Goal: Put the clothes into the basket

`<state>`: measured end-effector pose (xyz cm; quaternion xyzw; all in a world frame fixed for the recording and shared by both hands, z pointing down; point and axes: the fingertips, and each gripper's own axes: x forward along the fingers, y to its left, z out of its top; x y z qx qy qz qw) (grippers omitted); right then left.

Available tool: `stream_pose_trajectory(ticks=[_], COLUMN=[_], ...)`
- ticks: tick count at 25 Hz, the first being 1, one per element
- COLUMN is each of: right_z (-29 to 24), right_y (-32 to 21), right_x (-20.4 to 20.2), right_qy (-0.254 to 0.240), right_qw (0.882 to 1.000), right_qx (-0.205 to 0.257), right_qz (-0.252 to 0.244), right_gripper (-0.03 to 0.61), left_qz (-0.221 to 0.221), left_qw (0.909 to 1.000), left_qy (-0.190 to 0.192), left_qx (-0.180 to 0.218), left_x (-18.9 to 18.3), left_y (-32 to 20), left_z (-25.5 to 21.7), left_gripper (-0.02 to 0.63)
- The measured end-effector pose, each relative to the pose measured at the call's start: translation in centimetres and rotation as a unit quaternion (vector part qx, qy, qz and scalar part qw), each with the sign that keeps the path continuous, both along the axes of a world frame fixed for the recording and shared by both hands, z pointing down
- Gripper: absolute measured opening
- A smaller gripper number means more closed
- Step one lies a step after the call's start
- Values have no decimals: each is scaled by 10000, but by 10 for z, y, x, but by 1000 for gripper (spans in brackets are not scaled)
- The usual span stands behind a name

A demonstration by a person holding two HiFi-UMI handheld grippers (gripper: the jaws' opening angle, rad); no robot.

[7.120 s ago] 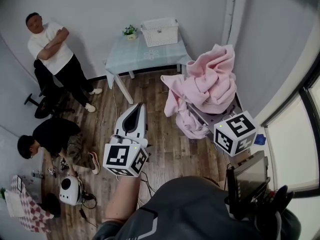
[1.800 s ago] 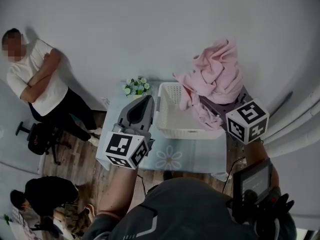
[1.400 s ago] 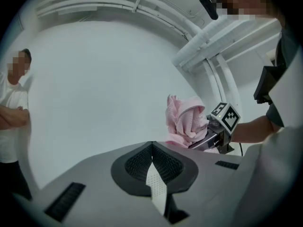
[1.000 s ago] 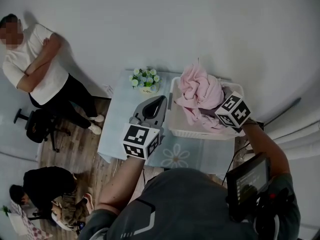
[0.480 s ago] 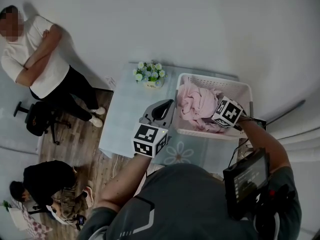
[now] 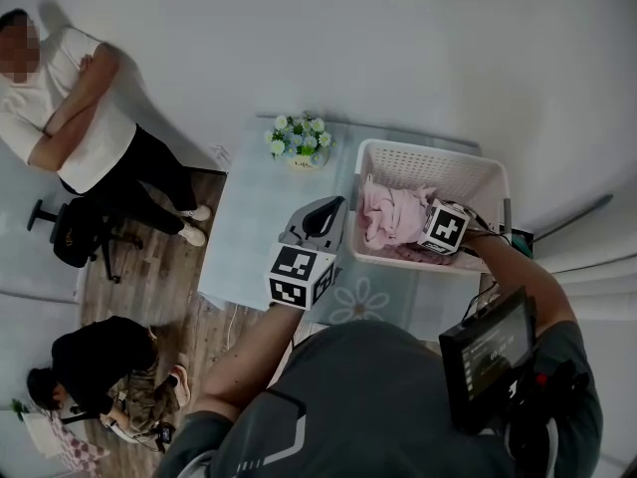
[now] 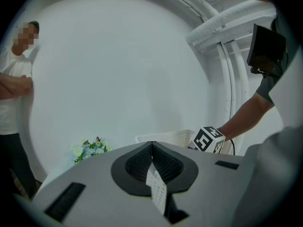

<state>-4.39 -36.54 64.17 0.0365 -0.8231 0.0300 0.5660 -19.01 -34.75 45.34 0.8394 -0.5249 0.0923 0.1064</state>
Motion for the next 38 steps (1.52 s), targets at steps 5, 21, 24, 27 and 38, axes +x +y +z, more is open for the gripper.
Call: stream_pose_trajectory(ticks=[5, 21, 24, 27, 38], right_z=[26, 73, 77, 79, 76], right_y=[8, 19, 18, 17, 16], right_x=[-2, 2, 0, -1, 1], right_qy=[428, 1469, 1440, 1389, 1388], right_qw=[9985, 9856, 9861, 9870, 9879], right_qx=[-61, -278, -286, -302, -183], right_qz=[-349, -789, -774, -746, -666], right_gripper=[331, 333, 341, 350, 371], left_qz=[38, -35, -55, -60, -156], left_qw=[10000, 9997, 9997, 9997, 9997], left_qy=[13, 180, 181, 166, 164], left_qx=[-66, -130, -147, -161, -49], left_x=[-2, -1, -1, 0, -2], left_y=[3, 7, 8, 9, 31], left_z=[7, 11, 12, 12, 0], left_gripper=[9, 9, 9, 9, 9])
